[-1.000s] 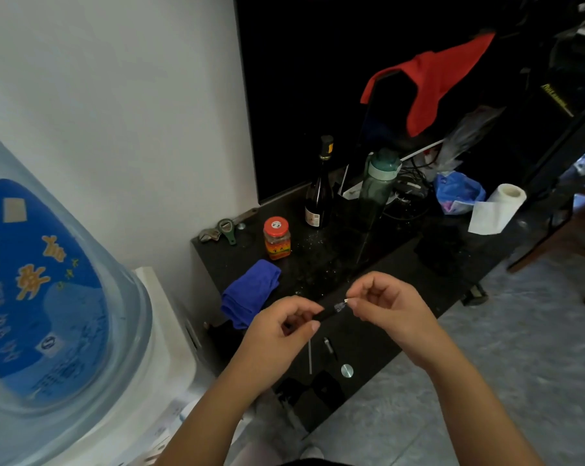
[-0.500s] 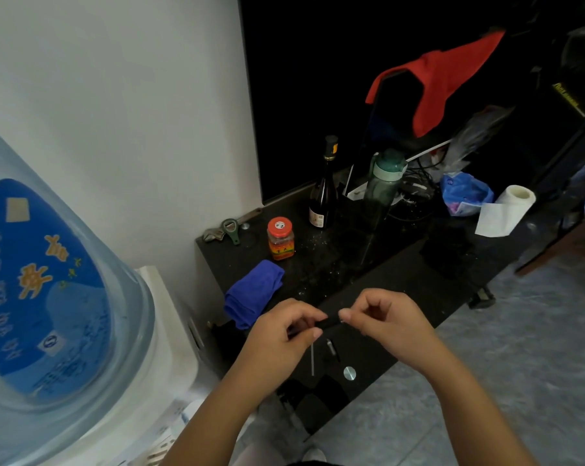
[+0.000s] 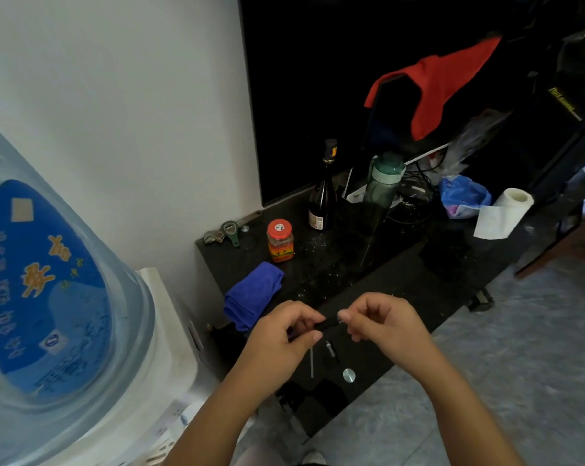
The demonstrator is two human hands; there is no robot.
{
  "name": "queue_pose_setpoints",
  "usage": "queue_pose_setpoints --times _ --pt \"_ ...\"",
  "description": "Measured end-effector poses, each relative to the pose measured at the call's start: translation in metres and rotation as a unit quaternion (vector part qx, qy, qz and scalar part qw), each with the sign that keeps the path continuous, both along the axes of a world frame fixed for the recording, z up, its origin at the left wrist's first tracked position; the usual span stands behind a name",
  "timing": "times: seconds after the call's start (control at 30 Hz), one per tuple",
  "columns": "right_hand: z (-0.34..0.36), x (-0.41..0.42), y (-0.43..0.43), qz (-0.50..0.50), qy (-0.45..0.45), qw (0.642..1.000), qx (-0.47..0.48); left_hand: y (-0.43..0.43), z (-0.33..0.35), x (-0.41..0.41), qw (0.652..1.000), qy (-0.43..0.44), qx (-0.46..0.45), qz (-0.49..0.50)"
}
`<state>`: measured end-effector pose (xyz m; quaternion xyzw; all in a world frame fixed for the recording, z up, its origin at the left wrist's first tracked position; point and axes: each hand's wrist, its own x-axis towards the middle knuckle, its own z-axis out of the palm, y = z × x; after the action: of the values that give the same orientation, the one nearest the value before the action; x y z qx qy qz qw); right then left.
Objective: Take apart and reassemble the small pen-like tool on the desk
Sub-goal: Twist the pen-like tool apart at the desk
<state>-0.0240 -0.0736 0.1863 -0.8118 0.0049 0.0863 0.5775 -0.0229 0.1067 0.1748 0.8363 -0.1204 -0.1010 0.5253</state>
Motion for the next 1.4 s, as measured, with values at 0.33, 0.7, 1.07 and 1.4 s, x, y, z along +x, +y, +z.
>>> queue_pose_setpoints --times 0.33,0.7,1.07,1.4 --pt "0.003 -0.006 0.0 0.01 -0.006 0.997 0.07 -0.002 -0.003 -0.003 1.0 0.007 -0.004 -0.009" --pt "0.008 -0.01 -0.004 0.019 -0.027 0.996 0.087 -0.004 -0.001 -0.003 0.999 0.014 -0.021 -0.023" --pt "0.006 -0.009 -0.004 0.023 -0.005 0.994 0.102 -0.004 -0.003 -0.002 0.999 0.041 -0.018 -0.019" --pt "0.0 -0.006 0.001 -0.019 0.032 0.997 0.066 -0.003 -0.002 0.002 1.0 0.0 0.019 -0.02"
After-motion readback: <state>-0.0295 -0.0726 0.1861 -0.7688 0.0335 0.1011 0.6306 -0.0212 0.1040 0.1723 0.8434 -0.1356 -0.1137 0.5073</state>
